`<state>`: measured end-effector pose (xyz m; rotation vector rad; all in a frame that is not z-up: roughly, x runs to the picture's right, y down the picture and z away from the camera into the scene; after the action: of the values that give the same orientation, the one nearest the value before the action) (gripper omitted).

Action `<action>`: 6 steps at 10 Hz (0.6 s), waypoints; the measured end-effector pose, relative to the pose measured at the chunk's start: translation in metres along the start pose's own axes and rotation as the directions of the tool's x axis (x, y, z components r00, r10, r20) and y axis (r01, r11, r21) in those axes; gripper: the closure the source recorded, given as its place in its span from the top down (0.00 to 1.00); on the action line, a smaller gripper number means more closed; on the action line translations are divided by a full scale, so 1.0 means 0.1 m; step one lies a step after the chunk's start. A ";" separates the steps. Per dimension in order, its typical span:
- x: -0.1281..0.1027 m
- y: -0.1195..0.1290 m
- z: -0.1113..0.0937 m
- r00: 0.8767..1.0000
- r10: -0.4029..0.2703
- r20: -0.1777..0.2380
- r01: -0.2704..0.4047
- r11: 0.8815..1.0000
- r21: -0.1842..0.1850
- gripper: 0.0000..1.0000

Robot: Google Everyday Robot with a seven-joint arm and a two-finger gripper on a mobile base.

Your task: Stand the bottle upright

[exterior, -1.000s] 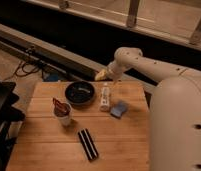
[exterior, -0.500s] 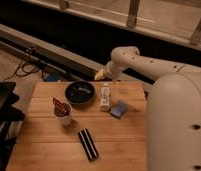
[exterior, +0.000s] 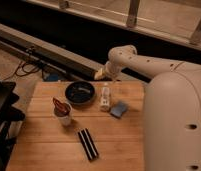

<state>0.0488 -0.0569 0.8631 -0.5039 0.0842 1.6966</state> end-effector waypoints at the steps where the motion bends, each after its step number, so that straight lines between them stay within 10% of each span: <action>1: -0.05 -0.06 0.04 1.000 -0.001 0.006 0.001 1.000 0.013 0.72; 6: -0.42 -0.53 0.54 0.999 0.032 0.007 -0.033 0.998 0.056 0.72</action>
<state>0.0887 -0.0666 0.9397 -0.4577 0.1360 1.7228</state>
